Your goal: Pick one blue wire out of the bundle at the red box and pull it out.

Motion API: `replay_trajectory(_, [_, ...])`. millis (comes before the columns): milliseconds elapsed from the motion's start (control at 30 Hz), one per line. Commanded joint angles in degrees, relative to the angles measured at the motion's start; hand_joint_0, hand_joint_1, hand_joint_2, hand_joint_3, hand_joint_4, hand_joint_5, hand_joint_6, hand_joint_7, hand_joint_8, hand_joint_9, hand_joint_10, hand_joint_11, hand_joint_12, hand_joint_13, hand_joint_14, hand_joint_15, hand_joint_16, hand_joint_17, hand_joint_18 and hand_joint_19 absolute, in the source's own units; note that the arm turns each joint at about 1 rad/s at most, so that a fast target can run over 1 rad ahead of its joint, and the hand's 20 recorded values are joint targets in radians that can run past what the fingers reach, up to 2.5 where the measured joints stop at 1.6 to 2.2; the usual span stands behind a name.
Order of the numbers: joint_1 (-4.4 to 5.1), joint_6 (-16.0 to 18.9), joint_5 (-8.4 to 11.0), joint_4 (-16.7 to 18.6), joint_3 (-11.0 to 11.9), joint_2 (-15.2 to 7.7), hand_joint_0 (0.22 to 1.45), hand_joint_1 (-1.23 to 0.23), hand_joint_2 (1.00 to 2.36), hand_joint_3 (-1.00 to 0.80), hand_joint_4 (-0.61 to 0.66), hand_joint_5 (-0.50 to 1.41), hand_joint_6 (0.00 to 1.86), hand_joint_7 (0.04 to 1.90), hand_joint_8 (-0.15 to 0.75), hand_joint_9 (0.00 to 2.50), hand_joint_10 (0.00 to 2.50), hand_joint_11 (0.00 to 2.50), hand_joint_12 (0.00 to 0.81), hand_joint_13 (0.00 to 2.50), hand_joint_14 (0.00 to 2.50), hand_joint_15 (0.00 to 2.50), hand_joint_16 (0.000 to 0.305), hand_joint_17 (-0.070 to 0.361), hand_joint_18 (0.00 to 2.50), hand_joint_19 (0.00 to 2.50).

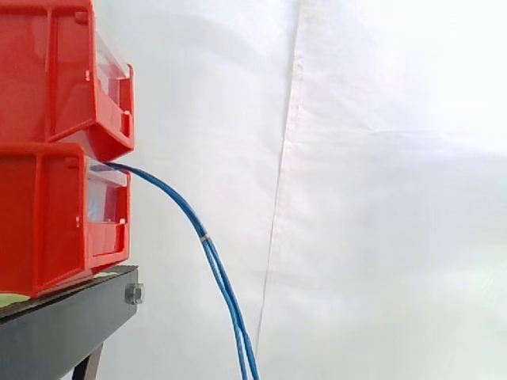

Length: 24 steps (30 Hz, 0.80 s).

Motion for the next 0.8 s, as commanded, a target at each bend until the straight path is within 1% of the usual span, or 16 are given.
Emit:
replay_trajectory(0, [0.22,-0.1,0.16,0.3,0.0,0.0,0.39,-0.24,1.0,-0.5,0.22,-0.27,0.5,0.64,0.292,0.2,0.0,0.0,0.434,0.0,0.0,0.02,0.087,0.195,0.0,0.0])
replay_trajectory(167, [0.48,-0.1,0.42,0.3,-0.1,0.0,0.4,-0.25,1.0,-0.5,0.23,-0.26,0.5,0.64,0.294,0.22,0.0,0.0,0.431,0.0,0.0,0.02,0.086,0.193,0.0,0.0])
replay_trajectory(200, [0.66,-0.1,0.68,0.3,0.0,0.0,0.4,-0.25,1.0,-0.5,0.23,-0.26,0.5,0.64,0.294,0.22,0.0,0.0,0.432,0.0,0.0,0.02,0.086,0.193,0.0,0.0])
replay_trajectory(333, [0.84,-0.3,1.47,0.3,0.0,0.0,0.4,-0.27,1.0,-0.5,0.23,-0.25,0.5,0.65,0.292,0.23,0.0,0.0,0.425,0.0,0.0,0.03,0.085,0.19,0.0,0.0])
replay_trajectory(367, [1.01,-0.6,2.0,0.3,-0.1,-0.1,0.41,-0.29,1.0,-0.5,0.26,-0.23,0.5,0.68,0.288,0.23,0.0,0.0,0.42,0.0,0.0,0.04,0.083,0.187,0.0,0.0])
replay_trajectory(467, [1.28,-1.1,2.88,0.3,0.0,-0.1,0.43,-0.35,1.0,-0.5,0.27,-0.21,0.5,0.71,0.279,0.26,0.0,0.0,0.402,0.0,0.0,0.04,0.079,0.179,0.0,0.0])
replay_trajectory(500, [1.54,-1.7,3.5,0.3,0.0,-0.4,0.43,-0.35,1.0,-0.5,0.27,-0.21,0.5,0.72,0.279,0.28,0.0,0.0,0.4,0.01,0.0,0.05,0.079,0.179,0.0,0.0])
replay_trajectory(533, [1.72,-2.4,4.2,0.3,-0.1,-1.2,0.43,-0.38,1.0,-0.5,0.27,-0.2,0.5,0.72,0.277,0.31,0.0,0.0,0.395,0.02,0.0,0.05,0.077,0.174,0.0,0.0])
replay_trajectory(567, [1.72,-2.4,4.46,0.3,0.0,-1.6,0.46,-0.47,1.0,-0.5,0.26,-0.2,0.5,0.73,0.265,0.3,0.0,0.0,0.38,0.02,0.0,0.06,0.074,0.167,0.0,0.0])
replay_trajectory(600, [1.8,-2.6,4.73,0.4,0.0,-3.4,0.47,-0.51,1.0,-0.5,0.25,-0.2,0.5,0.73,0.257,0.3,0.0,0.0,0.369,0.01,0.0,0.06,0.073,0.164,0.0,0.0])
replay_trajectory(667, [1.89,-2.6,4.81,0.9,0.0,-4.7,0.48,-0.57,1.0,-0.5,0.24,-0.19,0.5,0.73,0.243,0.31,0.0,0.0,0.35,0.06,0.0,0.06,0.069,0.156,0.0,0.02])
replay_trajectory(733, [1.89,-2.8,4.81,2.9,-0.1,-7.3,0.48,-0.61,1.0,-0.5,0.24,-0.19,0.5,0.72,0.241,0.36,0.0,0.0,0.345,0.13,0.0,0.05,0.067,0.151,0.0,0.01])
replay_trajectory(767, [1.89,-2.8,4.81,3.5,0.0,-7.8,0.48,-0.63,1.0,-0.5,0.24,-0.18,0.5,0.72,0.239,0.38,0.0,0.0,0.347,0.16,0.0,0.06,0.067,0.15,0.0,0.03])
